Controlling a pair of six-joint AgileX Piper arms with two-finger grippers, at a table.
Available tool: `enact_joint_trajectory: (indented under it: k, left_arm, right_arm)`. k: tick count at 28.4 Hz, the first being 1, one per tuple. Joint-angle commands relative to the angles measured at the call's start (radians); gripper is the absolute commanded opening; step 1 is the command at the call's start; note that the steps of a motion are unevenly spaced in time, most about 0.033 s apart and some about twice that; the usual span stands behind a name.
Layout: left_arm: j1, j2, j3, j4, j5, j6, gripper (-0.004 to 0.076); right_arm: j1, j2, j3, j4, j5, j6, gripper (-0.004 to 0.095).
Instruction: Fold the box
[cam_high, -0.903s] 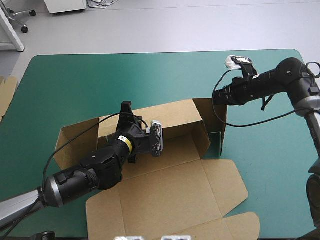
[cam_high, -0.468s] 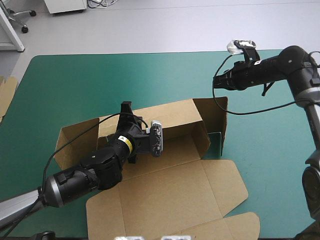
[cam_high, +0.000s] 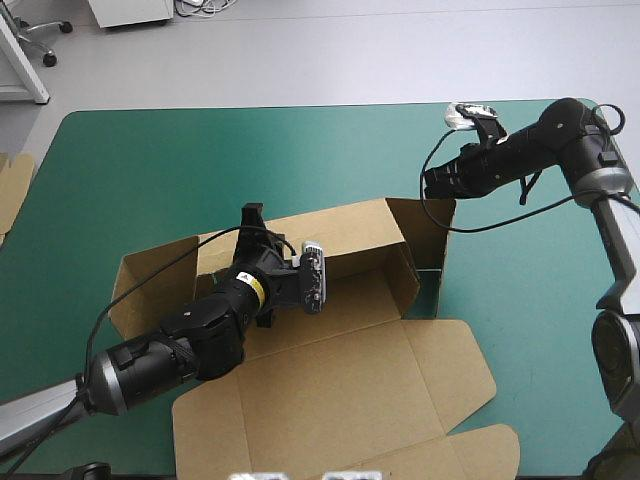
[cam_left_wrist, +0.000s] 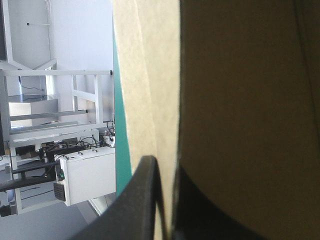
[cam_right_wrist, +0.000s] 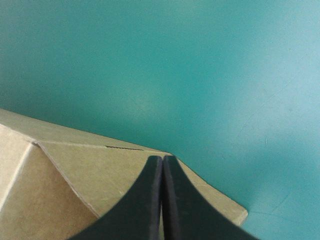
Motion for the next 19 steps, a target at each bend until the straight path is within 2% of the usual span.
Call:
enact_joint_trajectory:
  k: [1,13,18,19]
  left_arm:
    - [-0.005,0.010,0.015,-0.162,0.021,-0.018,-0.0015]
    - [-0.005,0.010,0.015,-0.160,0.018,-0.033,-0.0015]
    - [-0.005,0.010,0.015,-0.158,0.017,-0.033,-0.0015]
    - [-0.005,0.010,0.015,-0.158,0.010,-0.033,-0.0015]
  right_arm:
    - [-0.008,-0.075,0.022,0.033,0.021,-0.002,-0.0018]
    - [-0.008,-0.230,0.319,0.078,-0.014,-0.092,-0.0018]
    - [-0.008,-0.308,0.409,0.119,-0.064,-0.169,-0.0018]
    - [-0.008,-0.329,0.443,0.124,-0.103,-0.186,-0.0018]
